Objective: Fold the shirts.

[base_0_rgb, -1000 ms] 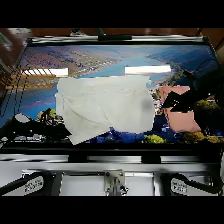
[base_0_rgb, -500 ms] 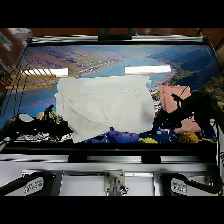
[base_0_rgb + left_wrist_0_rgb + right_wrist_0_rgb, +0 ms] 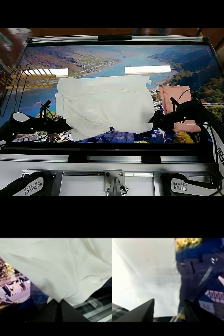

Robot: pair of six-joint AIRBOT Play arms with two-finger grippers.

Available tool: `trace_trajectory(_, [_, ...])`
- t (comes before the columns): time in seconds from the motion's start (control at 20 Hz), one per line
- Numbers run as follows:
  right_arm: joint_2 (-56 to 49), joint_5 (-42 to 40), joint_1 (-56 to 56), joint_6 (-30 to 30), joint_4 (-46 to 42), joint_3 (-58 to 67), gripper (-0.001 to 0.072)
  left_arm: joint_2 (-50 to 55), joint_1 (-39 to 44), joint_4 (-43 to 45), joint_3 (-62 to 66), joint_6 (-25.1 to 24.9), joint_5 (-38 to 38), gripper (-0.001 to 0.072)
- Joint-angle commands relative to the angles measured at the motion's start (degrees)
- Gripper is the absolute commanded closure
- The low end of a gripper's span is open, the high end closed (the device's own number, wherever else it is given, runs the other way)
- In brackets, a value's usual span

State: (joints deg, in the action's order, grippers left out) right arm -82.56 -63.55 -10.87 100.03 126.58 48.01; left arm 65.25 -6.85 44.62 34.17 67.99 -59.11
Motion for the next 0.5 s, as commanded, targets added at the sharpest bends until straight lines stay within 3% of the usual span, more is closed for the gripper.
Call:
trace_trajectory(0.0, [-1.1,1.7,0.0,1.0,2.6,-0.3,0.0236,-0.3,0.0,-0.1,1.0,-0.1,0.0,0.0678])
trace_trajectory(0.05, [-1.1,1.6,0.0,1.0,2.6,-0.3,0.0260,-0.3,0.0,-0.1,1.4,-0.1,0.0,0.0678])
trace_trajectory(0.1, [-1.1,1.4,0.0,0.9,2.8,-0.3,0.0397,-0.3,0.0,-0.1,2.1,-0.1,0.0,0.0678])
trace_trajectory(0.25, [-1.0,2.1,1.3,3.3,5.4,-0.2,0.0663,-0.3,0.0,0.0,4.1,-0.1,-0.4,0.0678])
trace_trajectory(0.45, [-0.3,3.6,4.2,6.2,5.4,5.2,0.0670,-0.3,-0.5,2.5,7.5,-0.1,-2.5,0.0678])
